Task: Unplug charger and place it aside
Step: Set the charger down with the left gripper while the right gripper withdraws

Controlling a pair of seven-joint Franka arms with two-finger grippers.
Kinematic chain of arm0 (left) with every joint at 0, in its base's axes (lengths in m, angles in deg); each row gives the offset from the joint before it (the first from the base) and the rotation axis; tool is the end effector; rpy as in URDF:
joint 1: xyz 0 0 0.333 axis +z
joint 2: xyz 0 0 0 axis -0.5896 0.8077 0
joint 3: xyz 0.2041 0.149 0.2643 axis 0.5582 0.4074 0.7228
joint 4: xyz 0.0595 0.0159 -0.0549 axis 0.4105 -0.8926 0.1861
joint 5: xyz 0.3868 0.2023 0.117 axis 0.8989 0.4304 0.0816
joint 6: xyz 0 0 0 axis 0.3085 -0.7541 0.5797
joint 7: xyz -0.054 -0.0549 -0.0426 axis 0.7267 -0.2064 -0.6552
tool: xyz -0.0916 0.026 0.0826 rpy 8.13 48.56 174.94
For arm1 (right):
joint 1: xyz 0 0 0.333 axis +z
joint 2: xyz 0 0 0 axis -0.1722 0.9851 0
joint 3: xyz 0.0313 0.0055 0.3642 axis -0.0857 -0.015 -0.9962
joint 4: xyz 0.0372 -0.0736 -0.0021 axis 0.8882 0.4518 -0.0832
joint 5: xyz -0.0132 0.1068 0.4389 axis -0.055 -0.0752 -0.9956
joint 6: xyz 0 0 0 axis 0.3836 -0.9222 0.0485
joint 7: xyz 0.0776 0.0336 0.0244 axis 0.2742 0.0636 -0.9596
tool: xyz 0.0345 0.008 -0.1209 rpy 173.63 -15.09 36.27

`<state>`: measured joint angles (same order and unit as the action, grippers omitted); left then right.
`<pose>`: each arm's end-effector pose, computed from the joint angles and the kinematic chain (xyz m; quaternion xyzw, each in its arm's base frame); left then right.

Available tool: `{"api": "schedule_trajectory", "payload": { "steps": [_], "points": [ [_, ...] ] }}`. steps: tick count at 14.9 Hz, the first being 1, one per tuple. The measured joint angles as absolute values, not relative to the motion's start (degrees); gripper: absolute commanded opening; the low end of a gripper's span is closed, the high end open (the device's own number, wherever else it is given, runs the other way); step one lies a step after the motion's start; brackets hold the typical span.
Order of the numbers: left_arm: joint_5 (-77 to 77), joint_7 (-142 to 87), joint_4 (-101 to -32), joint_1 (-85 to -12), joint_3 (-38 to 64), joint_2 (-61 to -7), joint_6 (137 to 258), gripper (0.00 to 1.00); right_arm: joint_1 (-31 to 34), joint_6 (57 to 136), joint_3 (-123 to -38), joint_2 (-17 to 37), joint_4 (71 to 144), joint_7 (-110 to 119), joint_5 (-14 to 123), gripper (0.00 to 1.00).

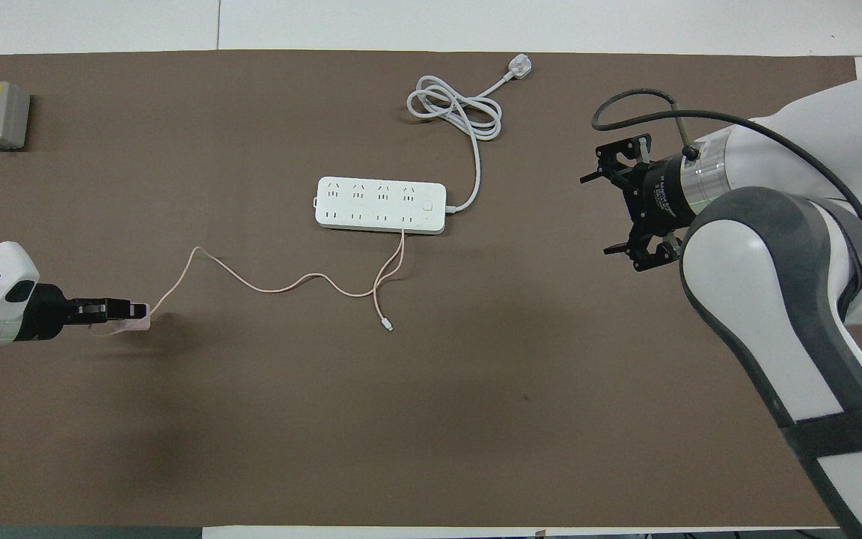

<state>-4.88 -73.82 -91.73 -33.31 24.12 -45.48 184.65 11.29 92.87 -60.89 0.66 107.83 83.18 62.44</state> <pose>0.5251 0.0788 0.3301 0.9776 -0.0047 0.0154 0.2098 0.6486 0.1397 0.5045 -0.8056 0.5648 0.0851 0.1571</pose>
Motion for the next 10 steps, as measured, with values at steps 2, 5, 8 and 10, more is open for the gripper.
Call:
{"api": "schedule_trajectory", "payload": {
  "steps": [2,5,8,10],
  "points": [
    [-5.9,-73.8,-91.8,-33.3,24.1,-44.8,186.4,0.0,9.8,91.3,-60.9,0.2,107.8,78.0,65.4,1.0],
    [-6.0,-73.9,-91.8,-33.4,24.0,-43.5,188.4,0.29,8.5,87.5,-61.0,-0.9,107.9,66.7,70.3,1.0],
    [-6.0,-75.9,-91.8,-33.6,23.6,-42.6,190.3,1.0,4.9,83.8,-62.1,-2.9,107.9,54.2,74.4,1.0],
    [-6.0,-76.3,-91.8,-33.6,23.6,-42.3,190.5,1.0,2.1,82.1,-62.5,-4.3,107.9,46.0,75.3,1.0]
  ]
}}
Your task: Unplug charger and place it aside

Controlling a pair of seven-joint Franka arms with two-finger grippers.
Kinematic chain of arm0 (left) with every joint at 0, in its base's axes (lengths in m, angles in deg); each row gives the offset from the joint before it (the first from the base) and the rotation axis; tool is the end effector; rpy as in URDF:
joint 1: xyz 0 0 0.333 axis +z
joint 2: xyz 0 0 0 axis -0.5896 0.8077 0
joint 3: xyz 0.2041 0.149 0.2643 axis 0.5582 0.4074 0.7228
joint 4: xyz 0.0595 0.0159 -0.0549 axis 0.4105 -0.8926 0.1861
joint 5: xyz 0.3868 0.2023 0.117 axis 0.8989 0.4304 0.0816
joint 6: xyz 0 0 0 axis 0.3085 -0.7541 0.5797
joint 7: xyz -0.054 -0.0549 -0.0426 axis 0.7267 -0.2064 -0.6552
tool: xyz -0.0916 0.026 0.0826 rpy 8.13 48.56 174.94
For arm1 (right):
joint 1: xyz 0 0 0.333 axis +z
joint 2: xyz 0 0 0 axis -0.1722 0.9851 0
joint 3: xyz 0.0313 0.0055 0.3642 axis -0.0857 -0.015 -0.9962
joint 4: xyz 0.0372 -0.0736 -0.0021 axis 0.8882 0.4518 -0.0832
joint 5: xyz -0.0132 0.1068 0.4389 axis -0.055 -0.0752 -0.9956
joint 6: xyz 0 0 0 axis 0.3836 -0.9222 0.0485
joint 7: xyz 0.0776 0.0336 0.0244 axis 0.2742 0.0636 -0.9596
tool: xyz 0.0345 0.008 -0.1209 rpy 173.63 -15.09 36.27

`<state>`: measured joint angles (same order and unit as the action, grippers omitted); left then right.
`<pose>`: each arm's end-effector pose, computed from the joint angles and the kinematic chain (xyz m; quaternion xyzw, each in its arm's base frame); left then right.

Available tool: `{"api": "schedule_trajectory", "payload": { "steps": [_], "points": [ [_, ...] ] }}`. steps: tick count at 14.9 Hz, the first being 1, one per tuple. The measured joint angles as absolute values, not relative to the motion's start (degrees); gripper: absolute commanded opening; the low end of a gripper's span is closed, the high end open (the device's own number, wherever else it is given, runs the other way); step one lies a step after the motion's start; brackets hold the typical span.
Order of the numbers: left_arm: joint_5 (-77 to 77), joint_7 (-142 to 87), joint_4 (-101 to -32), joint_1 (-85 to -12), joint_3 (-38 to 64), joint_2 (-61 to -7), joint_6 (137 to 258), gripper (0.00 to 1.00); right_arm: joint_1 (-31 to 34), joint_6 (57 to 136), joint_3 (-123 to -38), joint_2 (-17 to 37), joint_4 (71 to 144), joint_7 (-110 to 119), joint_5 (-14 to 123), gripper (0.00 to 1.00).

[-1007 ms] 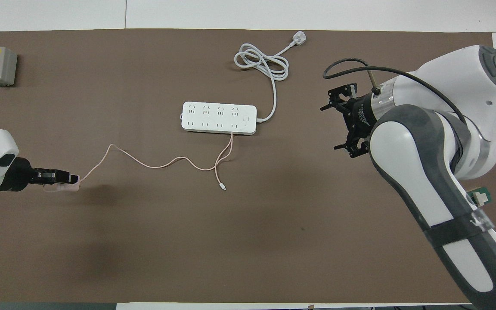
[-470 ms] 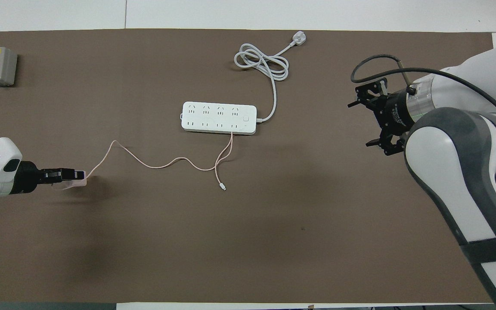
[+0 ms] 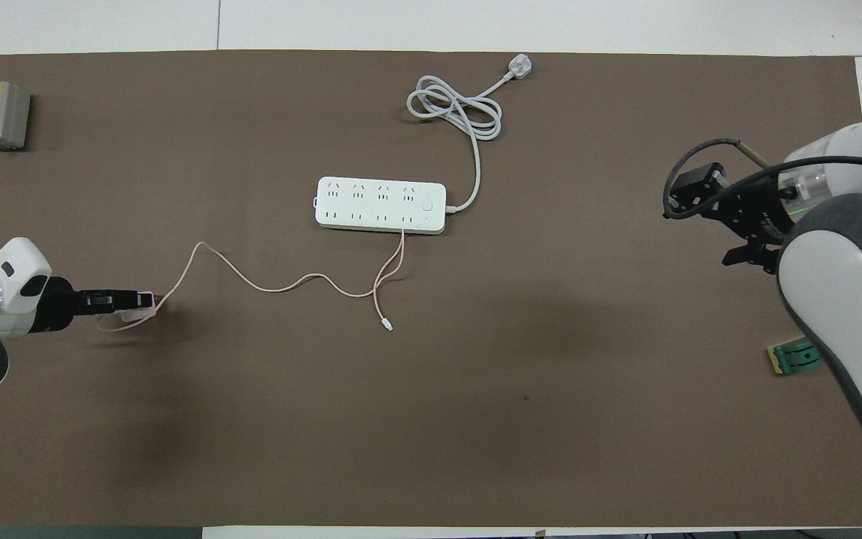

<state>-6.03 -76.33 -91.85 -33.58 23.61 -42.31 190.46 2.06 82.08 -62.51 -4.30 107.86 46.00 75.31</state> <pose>0.5356 0.0804 0.3061 0.9807 -0.0109 0.0354 0.1918 0.6210 0.0346 0.5376 -0.9515 0.2953 0.0411 0.0756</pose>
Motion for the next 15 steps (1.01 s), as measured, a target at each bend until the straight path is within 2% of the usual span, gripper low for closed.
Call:
{"api": "schedule_trajectory", "payload": {
  "steps": [5,8,11,15],
  "points": [
    [-6.0,-76.5,-91.3,-33.5,23.7,-42.3,190.3,1.0,-0.5,79.6,-64.5,-6.9,107.9,38.7,79.8,1.0],
    [-5.5,-76.5,-88.5,-33.4,23.9,-42.1,188.3,1.0,-0.8,78.9,-65.1,-7.5,107.9,35.6,80.4,1.0],
    [-1.3,-75.7,-82.8,-32.1,24.2,-42.1,181.1,1.0,-1.6,78.9,-65.0,-7.5,107.2,30.9,80.4,1.0],
    [10.6,-61.3,-72.4,-32.0,23.7,-43.8,170.3,1.0,-2.2,79.4,-65.0,-7.5,106.6,28.6,80.4,1.0]
  ]
}}
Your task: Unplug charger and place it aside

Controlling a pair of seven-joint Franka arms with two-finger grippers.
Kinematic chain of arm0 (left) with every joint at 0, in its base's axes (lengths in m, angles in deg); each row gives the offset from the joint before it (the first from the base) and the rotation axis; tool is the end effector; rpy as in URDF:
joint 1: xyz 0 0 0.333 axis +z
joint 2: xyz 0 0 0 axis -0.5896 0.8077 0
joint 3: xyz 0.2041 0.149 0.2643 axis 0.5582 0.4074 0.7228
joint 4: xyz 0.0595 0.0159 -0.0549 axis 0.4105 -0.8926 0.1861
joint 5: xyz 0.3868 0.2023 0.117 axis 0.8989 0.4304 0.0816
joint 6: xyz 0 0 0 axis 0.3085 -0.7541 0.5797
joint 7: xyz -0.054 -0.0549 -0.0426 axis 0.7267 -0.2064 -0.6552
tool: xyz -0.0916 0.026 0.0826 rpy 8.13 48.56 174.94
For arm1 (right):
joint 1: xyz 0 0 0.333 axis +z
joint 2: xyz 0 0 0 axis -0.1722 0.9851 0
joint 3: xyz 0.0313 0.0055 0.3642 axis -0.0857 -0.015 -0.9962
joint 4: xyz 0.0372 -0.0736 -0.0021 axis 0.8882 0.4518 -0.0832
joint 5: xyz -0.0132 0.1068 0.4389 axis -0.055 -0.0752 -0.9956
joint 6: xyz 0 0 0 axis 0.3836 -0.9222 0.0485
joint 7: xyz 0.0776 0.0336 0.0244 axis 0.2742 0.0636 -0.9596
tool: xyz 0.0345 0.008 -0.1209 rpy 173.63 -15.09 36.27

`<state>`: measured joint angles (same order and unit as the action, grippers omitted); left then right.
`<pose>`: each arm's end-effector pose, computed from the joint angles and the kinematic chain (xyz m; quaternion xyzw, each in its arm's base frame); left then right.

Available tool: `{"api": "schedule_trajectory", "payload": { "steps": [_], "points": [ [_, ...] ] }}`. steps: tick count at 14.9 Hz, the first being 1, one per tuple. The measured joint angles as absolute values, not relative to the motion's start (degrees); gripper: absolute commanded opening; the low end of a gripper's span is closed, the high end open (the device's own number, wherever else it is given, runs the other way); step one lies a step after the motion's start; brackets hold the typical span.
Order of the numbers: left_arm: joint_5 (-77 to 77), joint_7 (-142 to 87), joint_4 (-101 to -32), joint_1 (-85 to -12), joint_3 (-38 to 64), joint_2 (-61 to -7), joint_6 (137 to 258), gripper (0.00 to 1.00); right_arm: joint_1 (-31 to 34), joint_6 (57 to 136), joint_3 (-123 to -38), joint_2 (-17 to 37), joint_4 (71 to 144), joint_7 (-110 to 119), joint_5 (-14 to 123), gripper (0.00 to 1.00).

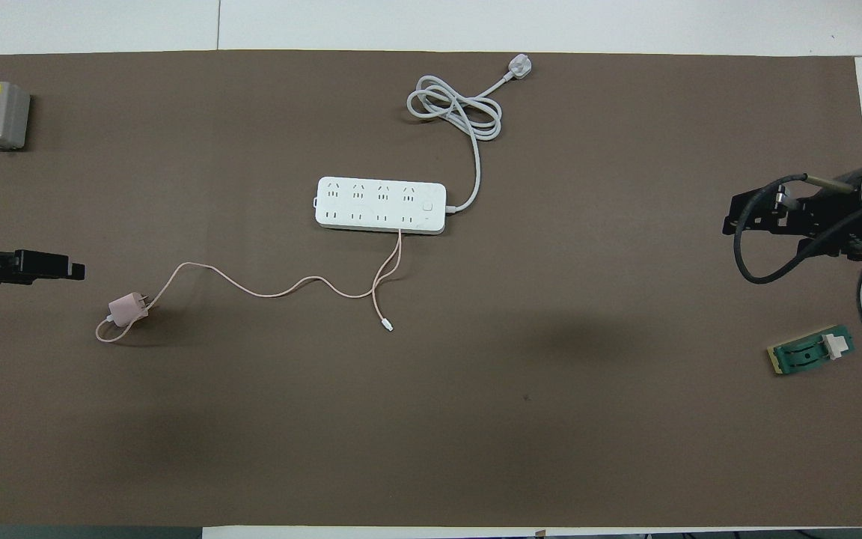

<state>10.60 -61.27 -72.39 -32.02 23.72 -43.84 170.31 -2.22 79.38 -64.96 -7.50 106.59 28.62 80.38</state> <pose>0.5909 0.1062 0.4576 0.9929 -0.0043 -0.0020 0.1187 0.6062 0.0044 0.5783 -0.9874 0.1512 0.0078 0.0456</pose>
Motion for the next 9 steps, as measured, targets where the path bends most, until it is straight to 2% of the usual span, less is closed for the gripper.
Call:
{"api": "schedule_trajectory", "payload": {
  "steps": [6,9],
  "points": [
    [16.3,-44.7,-67.6,-33.5,20.2,-52.5,162.7,1.0,-3.4,79.4,-63.4,-6.3,105.5,28.2,80.4,1.0],
    [19.8,-38.1,-64.7,-33.7,16.0,-53.7,161.2,1.0,-3.9,78.0,-59.8,-5.7,103.6,21.4,80.4,1.0]
  ]
}}
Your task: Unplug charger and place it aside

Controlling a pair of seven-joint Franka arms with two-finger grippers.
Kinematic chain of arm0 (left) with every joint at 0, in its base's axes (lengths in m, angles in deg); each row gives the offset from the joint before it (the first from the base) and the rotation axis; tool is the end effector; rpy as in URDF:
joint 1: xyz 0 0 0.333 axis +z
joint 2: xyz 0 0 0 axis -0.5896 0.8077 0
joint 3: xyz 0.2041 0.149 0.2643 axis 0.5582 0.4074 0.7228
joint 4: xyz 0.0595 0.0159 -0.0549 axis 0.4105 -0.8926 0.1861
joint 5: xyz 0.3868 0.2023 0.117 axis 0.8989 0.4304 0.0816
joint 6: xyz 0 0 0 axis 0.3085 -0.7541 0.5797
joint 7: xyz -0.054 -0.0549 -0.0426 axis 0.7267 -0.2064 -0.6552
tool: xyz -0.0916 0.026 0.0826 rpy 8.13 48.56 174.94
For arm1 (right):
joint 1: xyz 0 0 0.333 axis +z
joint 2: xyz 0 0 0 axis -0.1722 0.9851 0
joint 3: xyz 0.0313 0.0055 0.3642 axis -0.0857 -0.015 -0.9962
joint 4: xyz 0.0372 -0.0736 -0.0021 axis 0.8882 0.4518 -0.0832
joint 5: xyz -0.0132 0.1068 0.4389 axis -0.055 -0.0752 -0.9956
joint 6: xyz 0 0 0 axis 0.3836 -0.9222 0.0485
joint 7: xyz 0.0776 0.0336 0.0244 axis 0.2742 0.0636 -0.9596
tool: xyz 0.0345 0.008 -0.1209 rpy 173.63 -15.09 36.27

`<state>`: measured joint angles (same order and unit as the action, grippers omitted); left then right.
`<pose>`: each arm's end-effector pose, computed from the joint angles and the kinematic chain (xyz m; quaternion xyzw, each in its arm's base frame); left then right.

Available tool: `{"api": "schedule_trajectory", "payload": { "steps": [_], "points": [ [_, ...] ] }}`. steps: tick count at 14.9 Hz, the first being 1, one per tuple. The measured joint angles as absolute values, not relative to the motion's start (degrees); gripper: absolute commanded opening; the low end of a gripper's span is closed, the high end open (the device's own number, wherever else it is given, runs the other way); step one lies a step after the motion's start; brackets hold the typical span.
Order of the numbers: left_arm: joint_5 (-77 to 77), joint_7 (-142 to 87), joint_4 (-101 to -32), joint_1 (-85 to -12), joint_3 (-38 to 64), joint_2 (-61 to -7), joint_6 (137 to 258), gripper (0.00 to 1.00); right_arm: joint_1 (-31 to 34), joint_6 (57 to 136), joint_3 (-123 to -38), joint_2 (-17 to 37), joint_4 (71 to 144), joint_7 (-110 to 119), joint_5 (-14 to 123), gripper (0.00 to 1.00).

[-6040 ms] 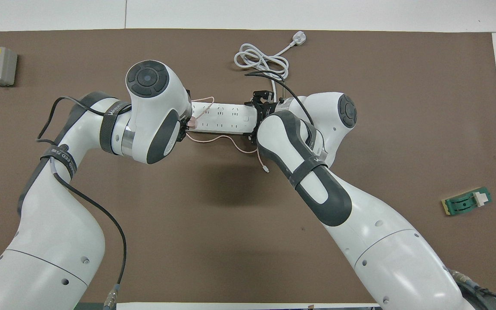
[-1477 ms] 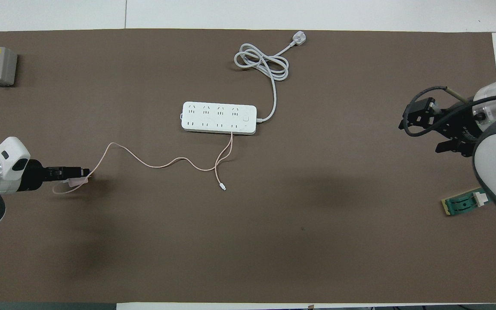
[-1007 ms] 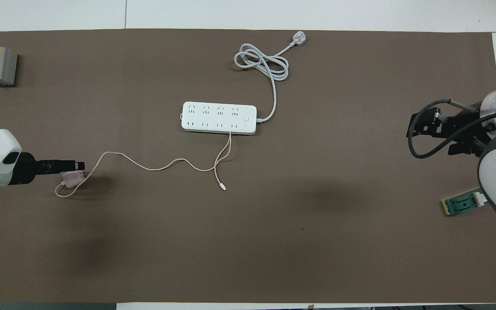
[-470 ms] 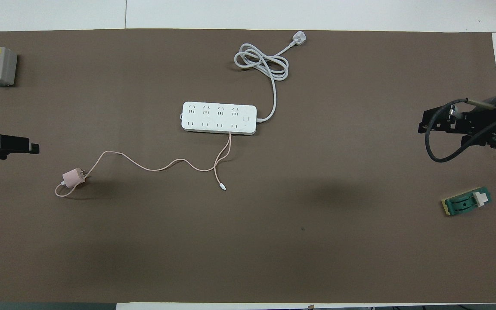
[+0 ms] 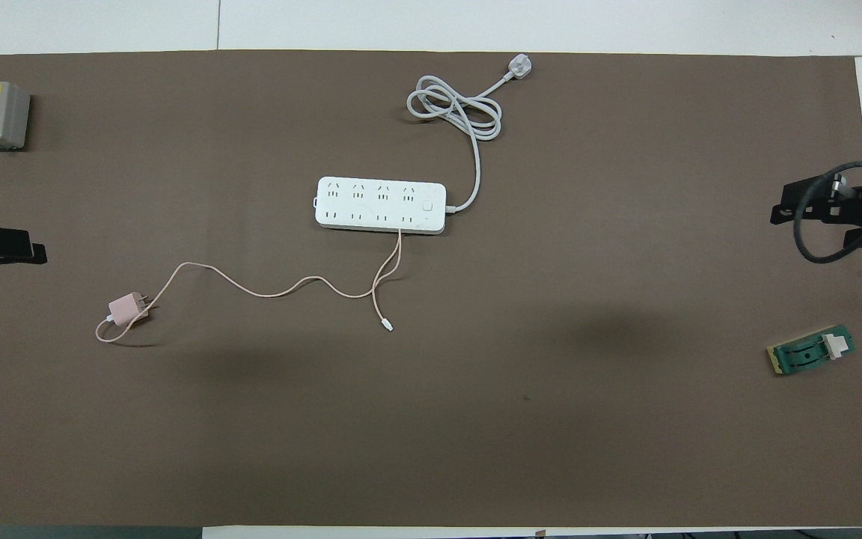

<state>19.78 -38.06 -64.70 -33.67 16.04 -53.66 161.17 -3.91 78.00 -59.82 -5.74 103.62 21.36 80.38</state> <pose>0.5668 0.0195 0.6141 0.9954 0.0753 0.0388 0.0446 0.6131 -0.0682 0.5855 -0.9882 0.1466 0.0036 0.0448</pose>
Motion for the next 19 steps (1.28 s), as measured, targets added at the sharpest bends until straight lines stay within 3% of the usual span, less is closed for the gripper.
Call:
{"api": "schedule_trajectory", "payload": {
  "steps": [8,19],
  "points": [
    [23.0,-36.8,-53.8,-33.8,14.1,-49.1,152.0,1.0,-4.2,77.1,-59.4,-5.7,102.2,9.4,80.4,1.0],
    [24.2,-37.1,-53.3,-35.0,13.4,-46.6,152.8,1.0,-4.2,75.1,-59.7,-6.4,101.5,9.4,80.5,1.0]
  ]
}}
